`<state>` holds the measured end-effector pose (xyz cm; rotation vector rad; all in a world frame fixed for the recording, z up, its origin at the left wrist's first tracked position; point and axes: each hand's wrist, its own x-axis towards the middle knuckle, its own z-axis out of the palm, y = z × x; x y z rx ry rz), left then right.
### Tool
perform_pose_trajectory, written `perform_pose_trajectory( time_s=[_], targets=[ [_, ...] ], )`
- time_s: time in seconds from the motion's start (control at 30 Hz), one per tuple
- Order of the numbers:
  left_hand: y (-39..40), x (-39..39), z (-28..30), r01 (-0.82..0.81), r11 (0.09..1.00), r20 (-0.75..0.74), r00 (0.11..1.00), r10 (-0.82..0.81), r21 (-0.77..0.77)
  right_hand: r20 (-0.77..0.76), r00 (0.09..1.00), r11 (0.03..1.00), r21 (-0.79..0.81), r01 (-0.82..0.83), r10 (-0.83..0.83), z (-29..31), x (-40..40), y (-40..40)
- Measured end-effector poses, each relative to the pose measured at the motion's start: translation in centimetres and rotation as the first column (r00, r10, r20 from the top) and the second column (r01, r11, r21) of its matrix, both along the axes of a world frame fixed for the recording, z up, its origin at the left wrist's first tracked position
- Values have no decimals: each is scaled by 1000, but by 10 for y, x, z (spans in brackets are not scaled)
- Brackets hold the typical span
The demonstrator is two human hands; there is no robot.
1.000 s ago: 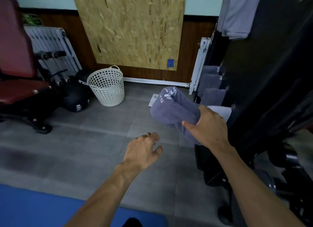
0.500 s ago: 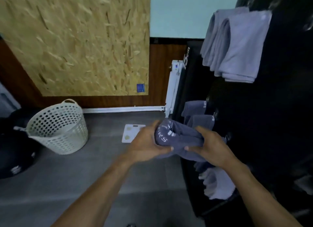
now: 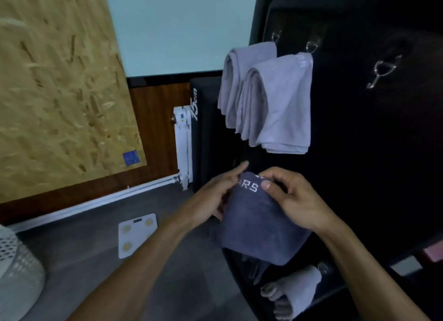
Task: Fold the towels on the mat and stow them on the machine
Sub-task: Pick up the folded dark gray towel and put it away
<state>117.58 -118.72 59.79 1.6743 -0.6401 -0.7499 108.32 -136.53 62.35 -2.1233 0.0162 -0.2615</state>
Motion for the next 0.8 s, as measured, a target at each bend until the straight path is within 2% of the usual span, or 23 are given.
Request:
perform_pose_trajectory(
  time_s=[0.07,0.2,0.3,0.4,0.5,0.63,0.73,0.8],
  targets=[
    [-18,15,14,64,998,-10,998,-64,21,14,1000,1000,26,10,-11,13,-1,-18],
    [-51,39,40,186,981,166,967,-192,52,39,998,993,113,37,-42,35,-5,-46],
    [-67,50,47,254,960,82,966,-245,-121,125,982,978,170,117,-139,48,-7,-57],
    [-84,53,49,161,931,-36,983,-182,-328,249,921,941,236,243,-300,52,-7,-58],
    [-99,46,58,55,905,-146,981,-128,-423,349,858,926,137,351,-377,55,-9,-55],
    [-126,35,97,60,870,-182,969,-169,-489,472,711,843,155,514,-521,73,-17,-55],
    [-153,35,140,69,853,-120,981,-153,-517,536,544,729,219,649,-646,91,-18,-55],
    [-171,37,162,71,855,-105,984,-144,-514,525,448,636,256,728,-724,100,-16,-57]
  ],
)
